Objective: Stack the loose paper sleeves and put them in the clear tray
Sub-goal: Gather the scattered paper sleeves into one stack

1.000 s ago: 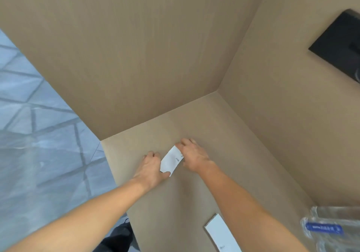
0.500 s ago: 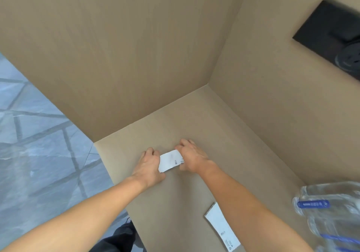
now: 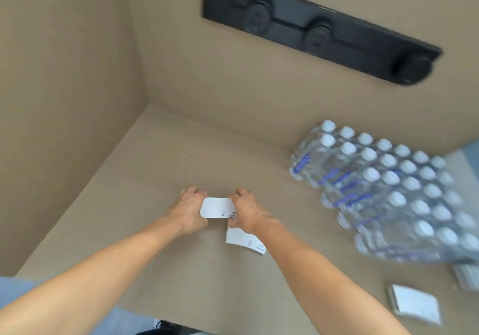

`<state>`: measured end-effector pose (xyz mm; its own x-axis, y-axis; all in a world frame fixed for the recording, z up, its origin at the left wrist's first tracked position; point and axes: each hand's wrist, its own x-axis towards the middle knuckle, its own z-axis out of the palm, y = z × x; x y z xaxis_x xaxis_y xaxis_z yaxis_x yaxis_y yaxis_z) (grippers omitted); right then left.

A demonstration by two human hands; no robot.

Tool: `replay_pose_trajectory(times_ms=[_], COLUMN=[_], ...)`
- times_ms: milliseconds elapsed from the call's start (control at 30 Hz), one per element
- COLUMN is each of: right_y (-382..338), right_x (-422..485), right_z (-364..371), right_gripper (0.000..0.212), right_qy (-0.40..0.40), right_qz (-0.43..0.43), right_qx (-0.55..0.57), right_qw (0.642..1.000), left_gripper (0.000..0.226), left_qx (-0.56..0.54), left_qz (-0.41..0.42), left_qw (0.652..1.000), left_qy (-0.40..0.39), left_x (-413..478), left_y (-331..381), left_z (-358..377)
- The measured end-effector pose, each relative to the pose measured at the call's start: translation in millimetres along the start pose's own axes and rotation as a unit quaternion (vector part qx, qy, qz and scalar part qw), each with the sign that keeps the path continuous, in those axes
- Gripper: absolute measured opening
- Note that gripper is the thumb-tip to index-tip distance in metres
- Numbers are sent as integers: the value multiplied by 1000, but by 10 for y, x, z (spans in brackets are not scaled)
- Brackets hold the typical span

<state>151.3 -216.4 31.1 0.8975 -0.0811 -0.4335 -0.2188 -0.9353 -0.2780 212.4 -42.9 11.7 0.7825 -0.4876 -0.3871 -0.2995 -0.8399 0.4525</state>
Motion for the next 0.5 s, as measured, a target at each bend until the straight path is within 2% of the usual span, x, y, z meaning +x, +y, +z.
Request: replay_pose_trajectory(times_ms=[133,267,500], right_y=[467,764,780], right_x=[-370,-642,-643], right_z=[134,319,495], right_gripper=[51,50,51], right_qy=[29,39,40], right_qz=[83,128,136], right_qx=[43,75,97], right_qw=[995,988,985], left_gripper=[56,53,53], left_qx=[31,72,99], left_qz=[85,139,149], left_qw=[995,985,980], left_qy=[-42,-78,-84], left_x=[93,110,138], left_y=[446,707,647], left_z=[230,443,536])
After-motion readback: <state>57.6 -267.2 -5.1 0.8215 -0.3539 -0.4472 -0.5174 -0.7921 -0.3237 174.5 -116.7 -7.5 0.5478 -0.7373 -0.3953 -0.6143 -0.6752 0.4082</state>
